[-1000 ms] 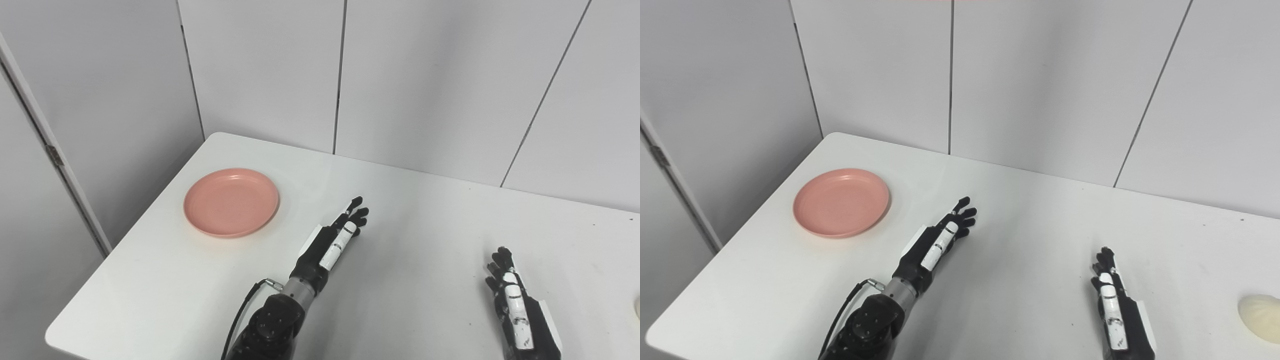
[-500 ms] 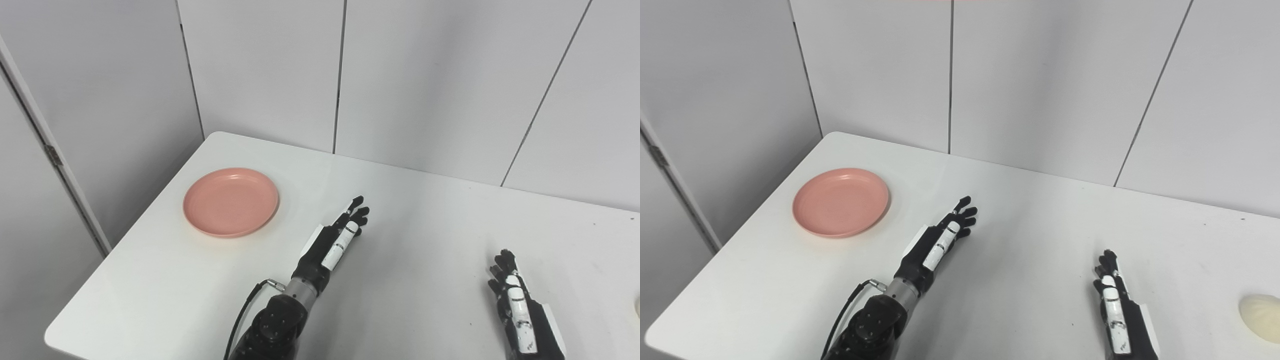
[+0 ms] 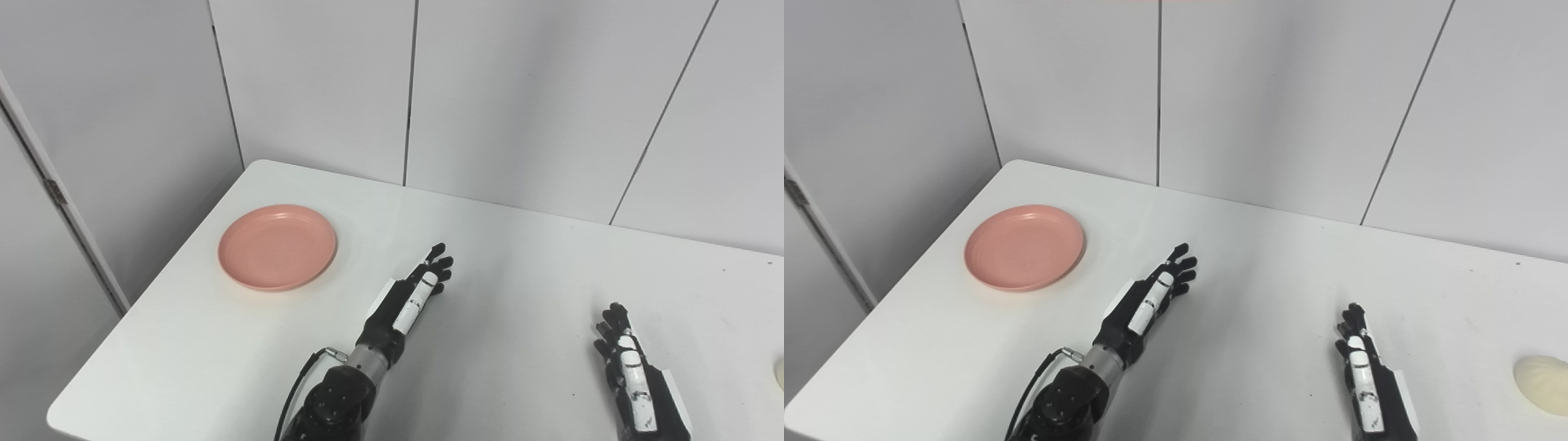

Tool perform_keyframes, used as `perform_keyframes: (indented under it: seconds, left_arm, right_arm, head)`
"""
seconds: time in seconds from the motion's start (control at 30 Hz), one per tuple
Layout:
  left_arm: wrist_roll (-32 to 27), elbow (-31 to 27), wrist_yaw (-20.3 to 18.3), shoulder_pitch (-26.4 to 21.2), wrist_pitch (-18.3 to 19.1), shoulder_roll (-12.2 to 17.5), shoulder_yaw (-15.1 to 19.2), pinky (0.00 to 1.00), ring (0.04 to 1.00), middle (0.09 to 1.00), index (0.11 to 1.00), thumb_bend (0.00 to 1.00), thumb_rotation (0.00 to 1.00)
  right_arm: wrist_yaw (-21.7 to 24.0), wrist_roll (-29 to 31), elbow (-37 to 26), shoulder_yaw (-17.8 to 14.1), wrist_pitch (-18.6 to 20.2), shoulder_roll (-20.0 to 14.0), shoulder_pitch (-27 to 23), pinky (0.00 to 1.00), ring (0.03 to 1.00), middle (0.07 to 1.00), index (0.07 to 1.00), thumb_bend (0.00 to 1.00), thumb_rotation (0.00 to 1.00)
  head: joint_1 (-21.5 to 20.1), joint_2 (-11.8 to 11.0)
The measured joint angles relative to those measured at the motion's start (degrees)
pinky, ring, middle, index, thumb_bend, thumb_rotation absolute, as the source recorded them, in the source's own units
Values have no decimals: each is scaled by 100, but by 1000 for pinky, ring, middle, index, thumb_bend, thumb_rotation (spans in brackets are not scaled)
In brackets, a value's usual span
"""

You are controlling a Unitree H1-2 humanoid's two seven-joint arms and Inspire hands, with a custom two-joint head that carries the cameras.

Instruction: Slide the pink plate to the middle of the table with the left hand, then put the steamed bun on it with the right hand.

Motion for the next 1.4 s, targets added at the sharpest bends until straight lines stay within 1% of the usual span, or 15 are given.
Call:
perform_keyframes:
  seconds: [0.17,0.3,0.37,0.5,0.53,0.6,0.77,0.83,0.93,0.97,1.1,1.2,1.33,1.4]
  left_arm:
    - [-31,-474,-31,-98,229,26,100,897,895,900,904,537,1000]
    - [-124,-796,-37,-303,431,28,149,912,901,909,909,523,1000]
    - [-126,-883,-30,-424,460,33,190,925,902,907,904,518,1000]
    - [-250,-1133,23,-673,565,24,425,930,896,903,899,511,1000]
    - [-251,-1190,53,-716,575,26,465,945,902,908,904,518,1000]
    - [-250,-1278,114,-787,591,55,548,937,897,906,903,512,1000]
    - [-240,-1551,190,-790,741,202,712,929,885,896,893,509,1000]
    - [-252,-1754,244,-801,846,239,856,936,889,894,890,501,1000]
    - [-297,-1879,324,-819,909,305,1055,937,891,895,890,500,1000]
    - [-310,-1920,358,-819,924,335,1111,921,892,897,893,495,1000]
    - [-419,-2041,459,-819,927,465,1381,864,872,881,889,481,1000]
    - [-429,-2192,579,-820,925,553,1538,873,874,887,896,483,1000]
    - [-474,-2184,667,-820,898,667,1722,908,903,909,906,512,1000]
    - [-543,-2166,702,-820,863,708,1849,905,902,904,900,522,1000]
  right_arm:
    - [1,1,0,-4,0,-15,-1,1000,1000,1000,1000,38,1000]
    - [4,2,0,-8,0,-33,-1,1000,1000,1000,1000,37,1000]
    - [6,14,0,-17,1,-48,-4,1000,1000,1000,1000,34,1000]
    - [12,56,0,-44,4,-91,-4,1000,1000,1000,1000,29,1000]
    - [16,66,0,-49,4,-102,-4,1000,1000,1000,1000,31,1000]
    - [29,84,2,-55,4,-123,-5,1000,1000,1000,1000,33,1000]
    - [86,126,24,-71,4,-136,-19,1000,1000,1000,1000,48,1000]
    - [105,171,30,-90,4,-136,-21,1000,1000,1000,1000,49,1000]
    - [106,200,38,-108,5,-136,-27,1000,1000,1000,1000,50,1000]
    - [106,207,39,-117,5,-136,-27,1000,1000,1000,1000,48,1000]
    - [108,222,42,-127,10,-142,-32,1000,1000,1000,1000,41,1000]
    - [113,222,49,-131,11,-157,-36,1000,1000,1000,1000,44,1000]
    - [120,223,56,-134,11,-176,-42,1000,1000,1000,1000,41,1000]
    - [127,224,58,-135,11,-179,-48,1000,1000,1000,1000,48,1000]
  head:
    - [-9,18]
    - [-9,35]
    - [-9,35]
    - [35,61]
    - [35,62]
    - [105,79]
    - [141,88]
    - [158,88]
    - [184,97]
    - [193,97]
    - [220,114]
    - [237,123]
    - [272,123]
    - [272,123]
